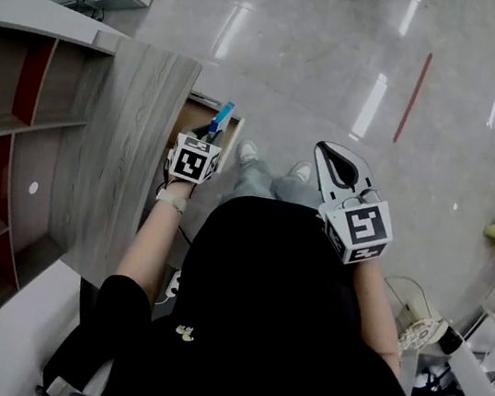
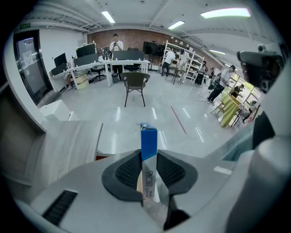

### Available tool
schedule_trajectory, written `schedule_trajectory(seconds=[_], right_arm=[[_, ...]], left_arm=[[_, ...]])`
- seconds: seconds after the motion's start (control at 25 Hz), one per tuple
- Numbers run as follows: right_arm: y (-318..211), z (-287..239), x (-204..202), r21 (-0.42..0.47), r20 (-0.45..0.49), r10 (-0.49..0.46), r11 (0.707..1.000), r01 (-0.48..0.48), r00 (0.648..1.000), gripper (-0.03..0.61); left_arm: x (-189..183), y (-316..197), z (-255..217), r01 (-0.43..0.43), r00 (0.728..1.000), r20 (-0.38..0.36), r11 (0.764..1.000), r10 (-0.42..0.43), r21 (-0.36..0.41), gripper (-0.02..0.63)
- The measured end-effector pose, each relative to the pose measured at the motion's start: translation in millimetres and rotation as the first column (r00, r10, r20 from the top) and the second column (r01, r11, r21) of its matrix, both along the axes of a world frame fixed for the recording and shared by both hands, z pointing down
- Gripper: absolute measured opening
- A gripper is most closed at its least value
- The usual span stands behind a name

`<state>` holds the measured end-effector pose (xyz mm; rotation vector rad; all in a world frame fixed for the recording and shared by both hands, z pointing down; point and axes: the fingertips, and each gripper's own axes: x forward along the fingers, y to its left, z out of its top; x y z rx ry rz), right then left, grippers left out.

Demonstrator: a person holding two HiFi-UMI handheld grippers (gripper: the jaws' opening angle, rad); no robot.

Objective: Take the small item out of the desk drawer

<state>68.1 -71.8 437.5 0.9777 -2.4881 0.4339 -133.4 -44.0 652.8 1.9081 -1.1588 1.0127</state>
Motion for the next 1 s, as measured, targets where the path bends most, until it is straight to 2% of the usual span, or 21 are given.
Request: schedule_trajectory(seconds=[0.24,0.48,0.68,1.0], right_arm=[[-15,-19,-31,0.044,0.051,-0.081,0.996,0.079,0.995,-0.003],[-30,-43,-51,0.098,0.084,-0.139,0.987,0.130,0.987,-0.003],[-39,-59,-61,0.123,0.107,-0.166,0.981,0.153,0.980,-0.003],[-52,-90,-73,0.178,0.173,-0.190,0.971,0.159,0.966,-0.003]], left_arm=[[0,-15,-72,0.044,0.999,-0.031,0.988,-0.040,0.146,0.103],[6,-28,-142,0.079,0.996,-0.066,0.952,-0.062,0.296,0.103],[9,-36,-198,0.162,0.981,-0.170,0.885,-0.096,0.437,0.103],[3,-35,-275,0.235,0.968,-0.225,0.737,-0.115,0.634,0.103]])
